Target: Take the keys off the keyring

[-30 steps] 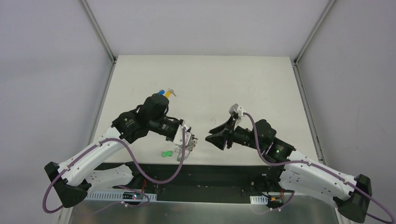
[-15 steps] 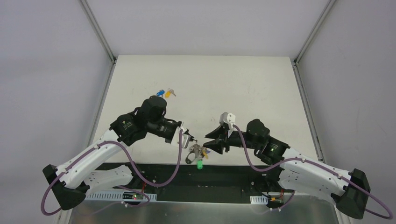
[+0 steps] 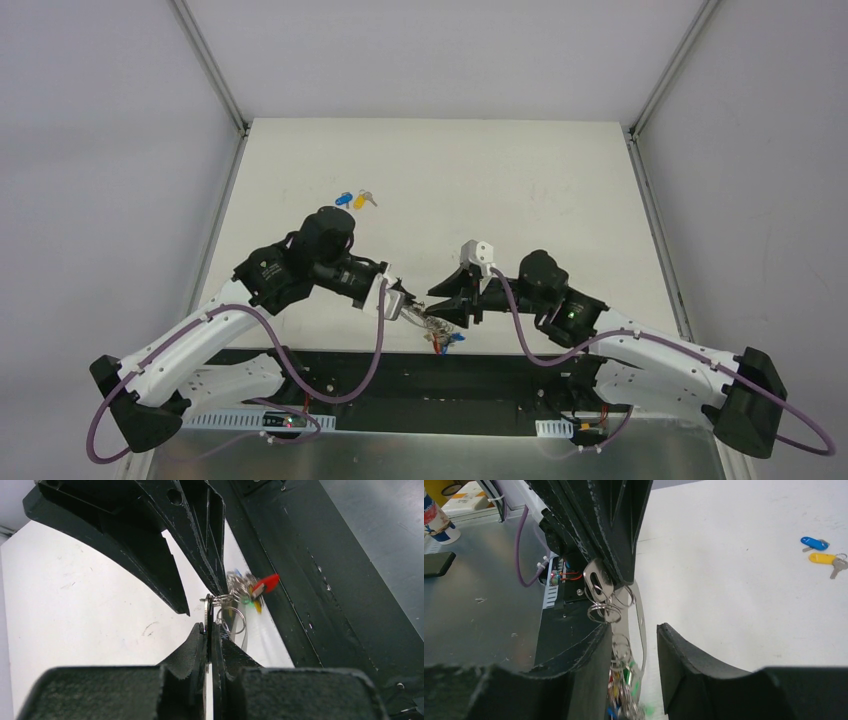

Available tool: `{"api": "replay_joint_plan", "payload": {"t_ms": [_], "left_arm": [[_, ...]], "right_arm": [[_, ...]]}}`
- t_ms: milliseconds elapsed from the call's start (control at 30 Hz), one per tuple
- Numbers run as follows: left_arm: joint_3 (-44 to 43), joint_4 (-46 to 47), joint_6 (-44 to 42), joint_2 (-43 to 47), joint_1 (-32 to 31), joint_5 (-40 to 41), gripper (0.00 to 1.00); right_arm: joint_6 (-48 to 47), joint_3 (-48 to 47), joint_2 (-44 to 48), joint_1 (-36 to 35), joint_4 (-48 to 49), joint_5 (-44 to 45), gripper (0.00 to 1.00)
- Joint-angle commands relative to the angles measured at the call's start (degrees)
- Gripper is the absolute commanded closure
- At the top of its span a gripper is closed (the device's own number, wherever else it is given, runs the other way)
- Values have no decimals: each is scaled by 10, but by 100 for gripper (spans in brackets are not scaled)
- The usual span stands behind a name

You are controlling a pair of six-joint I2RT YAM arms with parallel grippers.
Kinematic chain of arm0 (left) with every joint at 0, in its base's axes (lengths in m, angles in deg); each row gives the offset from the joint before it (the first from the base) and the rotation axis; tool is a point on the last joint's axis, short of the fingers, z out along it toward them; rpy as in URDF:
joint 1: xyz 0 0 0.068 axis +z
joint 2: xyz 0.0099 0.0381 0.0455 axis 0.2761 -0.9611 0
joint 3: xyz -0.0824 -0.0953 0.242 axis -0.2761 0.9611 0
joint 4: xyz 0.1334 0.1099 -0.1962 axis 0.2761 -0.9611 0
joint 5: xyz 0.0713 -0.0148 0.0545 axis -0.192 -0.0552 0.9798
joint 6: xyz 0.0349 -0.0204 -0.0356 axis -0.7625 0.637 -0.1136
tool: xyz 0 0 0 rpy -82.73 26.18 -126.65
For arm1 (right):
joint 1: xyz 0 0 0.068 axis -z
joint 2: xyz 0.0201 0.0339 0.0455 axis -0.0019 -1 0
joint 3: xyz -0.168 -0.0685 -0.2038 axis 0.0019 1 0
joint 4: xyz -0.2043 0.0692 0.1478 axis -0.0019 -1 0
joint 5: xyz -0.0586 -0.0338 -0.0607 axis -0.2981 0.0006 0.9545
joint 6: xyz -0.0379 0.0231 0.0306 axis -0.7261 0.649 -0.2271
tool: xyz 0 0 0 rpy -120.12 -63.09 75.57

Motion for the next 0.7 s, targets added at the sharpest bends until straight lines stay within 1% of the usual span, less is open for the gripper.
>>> {"api": "replay_joint_plan", "payload": {"t_ms": [0,167,333,533,600,667], "left_arm": [[-2,31,3,12,-4,-42,100],[-6,33,4,12,-4,-51,100],[-6,33,4,13,-4,-53,100],[-6,33,5,18,-3,-52,100],[-7,34,5,20,-4,-52,100],[-7,35,5,21,-3,-52,100]], "right_arm": [[-3,-32,-11,-6,77,-47,56],[3,-43,-29,-9,86,-61,56],[11,-52,-45,-15,99,-84,62],[59,-51,-70,-17,158,-117,66],[69,-51,-76,-17,166,-119,71],[80,-50,-80,-19,178,-123,81]]}}
